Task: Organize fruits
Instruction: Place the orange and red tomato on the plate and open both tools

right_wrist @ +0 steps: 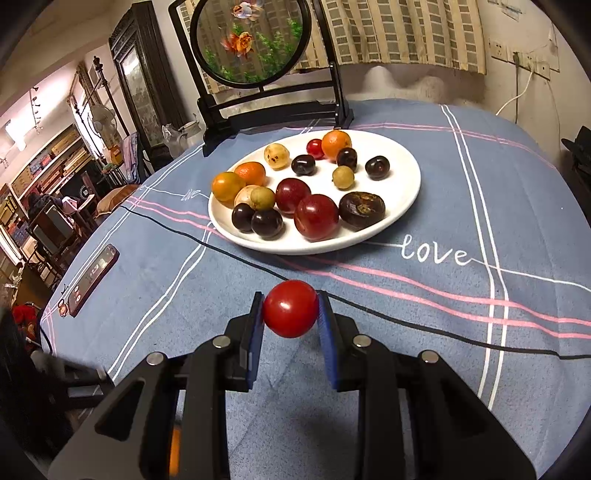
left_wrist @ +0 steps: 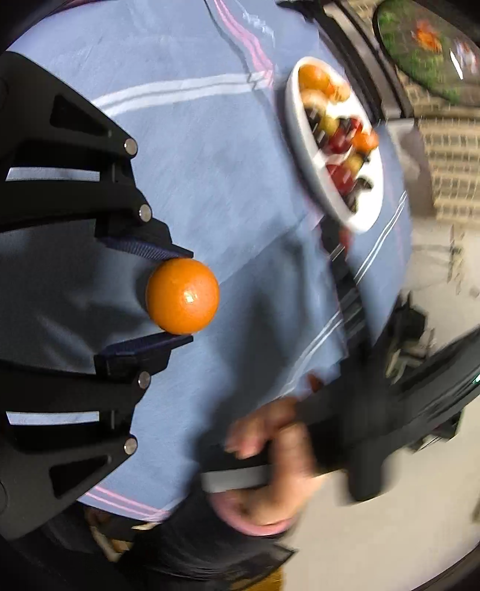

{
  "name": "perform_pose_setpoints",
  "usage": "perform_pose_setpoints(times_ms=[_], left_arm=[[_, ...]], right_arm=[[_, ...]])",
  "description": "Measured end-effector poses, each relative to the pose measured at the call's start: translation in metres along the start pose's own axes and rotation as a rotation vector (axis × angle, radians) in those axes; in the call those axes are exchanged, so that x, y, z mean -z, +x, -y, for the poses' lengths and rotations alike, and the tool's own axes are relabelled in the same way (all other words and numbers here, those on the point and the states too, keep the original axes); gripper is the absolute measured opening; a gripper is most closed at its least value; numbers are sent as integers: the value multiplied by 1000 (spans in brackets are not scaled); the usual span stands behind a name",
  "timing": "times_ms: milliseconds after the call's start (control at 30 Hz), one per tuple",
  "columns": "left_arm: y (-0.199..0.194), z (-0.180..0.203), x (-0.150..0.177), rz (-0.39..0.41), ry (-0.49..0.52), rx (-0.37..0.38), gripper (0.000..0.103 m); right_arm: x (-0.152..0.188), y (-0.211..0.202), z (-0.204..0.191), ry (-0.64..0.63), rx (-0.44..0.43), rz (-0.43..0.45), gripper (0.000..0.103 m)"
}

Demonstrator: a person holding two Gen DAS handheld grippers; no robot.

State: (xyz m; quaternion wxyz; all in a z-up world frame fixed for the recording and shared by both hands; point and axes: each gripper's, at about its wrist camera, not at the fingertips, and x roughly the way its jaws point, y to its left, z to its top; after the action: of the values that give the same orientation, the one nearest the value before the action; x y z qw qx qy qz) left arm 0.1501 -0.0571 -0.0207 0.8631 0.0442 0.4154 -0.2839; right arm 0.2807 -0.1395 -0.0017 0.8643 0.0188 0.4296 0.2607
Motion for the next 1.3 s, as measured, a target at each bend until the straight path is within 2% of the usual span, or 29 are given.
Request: perform_pose_setpoints(times_ms=[167,267,333,400,533,767,1200,1233,1267,1300], left_arm=[[-15,-52,-49,89,-139,-112,39],[-10,-87,-86,122,-207,-239,39],[1,-112,-111,126,-271,-301,39],[14,-131,-126,120,-318,-327,39],[40,-154,-142,99,-340,-402,39],[66,-176,-162,75,-316,-467,39],[94,-197,-180,50,-326,-500,39],[93,-196,-180,50,-329,-510,41],[91,-194,-180,55,-325,-522,54],[87,-192,-180,66,-318,-534,62]], right_arm=[[-30,-3,6,9,10,67,29],[-55,7,10,29,37,112,29],[-67,19,15,41,64,119,29],[-77,33,20,51,68,110,29],[-88,62,28,34,90,75,29],[-103,87,41,36,85,57,29],[-115,102,46,24,59,56,29],[-115,102,45,18,57,52,30],[-115,99,43,12,54,52,34],[-115,95,40,8,59,58,37]])
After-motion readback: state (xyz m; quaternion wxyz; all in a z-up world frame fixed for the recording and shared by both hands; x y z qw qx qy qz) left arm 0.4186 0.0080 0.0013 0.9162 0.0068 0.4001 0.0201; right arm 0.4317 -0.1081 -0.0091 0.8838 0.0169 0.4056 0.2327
